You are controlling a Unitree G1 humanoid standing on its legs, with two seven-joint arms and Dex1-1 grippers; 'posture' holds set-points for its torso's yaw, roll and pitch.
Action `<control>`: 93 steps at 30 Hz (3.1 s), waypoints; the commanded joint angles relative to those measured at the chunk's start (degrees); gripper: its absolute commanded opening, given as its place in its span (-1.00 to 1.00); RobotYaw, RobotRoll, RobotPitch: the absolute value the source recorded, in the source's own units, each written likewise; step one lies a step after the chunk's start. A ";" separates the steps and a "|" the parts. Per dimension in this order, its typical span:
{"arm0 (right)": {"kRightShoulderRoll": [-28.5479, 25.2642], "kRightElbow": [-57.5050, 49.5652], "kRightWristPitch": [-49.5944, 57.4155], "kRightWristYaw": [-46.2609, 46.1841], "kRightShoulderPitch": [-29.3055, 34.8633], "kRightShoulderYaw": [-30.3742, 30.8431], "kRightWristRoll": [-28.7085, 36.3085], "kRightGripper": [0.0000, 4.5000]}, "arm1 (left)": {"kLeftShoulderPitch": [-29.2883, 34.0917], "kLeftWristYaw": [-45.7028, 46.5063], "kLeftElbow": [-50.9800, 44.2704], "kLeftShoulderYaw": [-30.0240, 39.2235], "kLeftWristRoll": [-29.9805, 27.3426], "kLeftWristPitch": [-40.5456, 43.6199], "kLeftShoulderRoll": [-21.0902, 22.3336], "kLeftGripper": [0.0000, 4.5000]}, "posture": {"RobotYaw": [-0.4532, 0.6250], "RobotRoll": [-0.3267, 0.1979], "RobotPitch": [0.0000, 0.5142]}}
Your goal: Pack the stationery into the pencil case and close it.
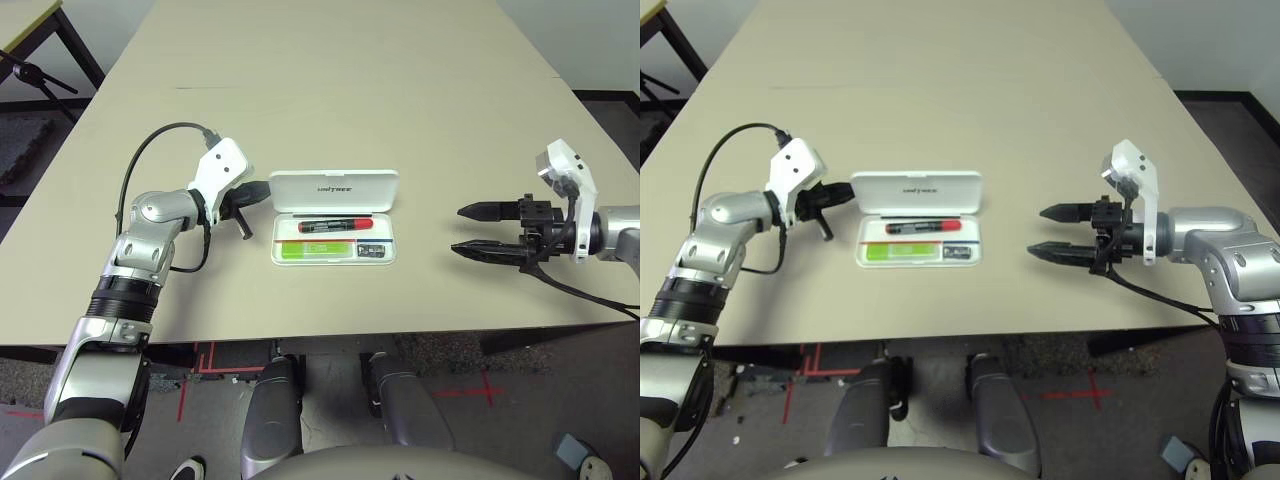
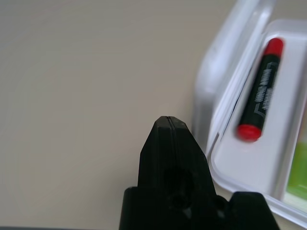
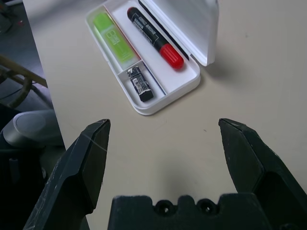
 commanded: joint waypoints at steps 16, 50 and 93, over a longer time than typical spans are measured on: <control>0.99 1.69 -1.87 -0.11 -1.98 3.61 -2.69 1.00 | 7.59 -8.24 -18.45 -5.13 -3.46 6.56 2.42 -0.99 | -0.37 0.25 -0.34; 21.45 20.77 -22.88 -31.98 -9.24 -10.36 -7.30 1.00 | 4.32 20.36 -1.56 17.38 -9.74 4.03 -10.91 0.99 | -0.35 0.25 -0.29; 25.25 42.99 -45.64 -56.08 -13.24 -17.84 -13.48 1.00 | -1.36 40.14 23.76 22.70 -4.13 -12.86 -9.94 0.99 | -0.44 0.25 -0.30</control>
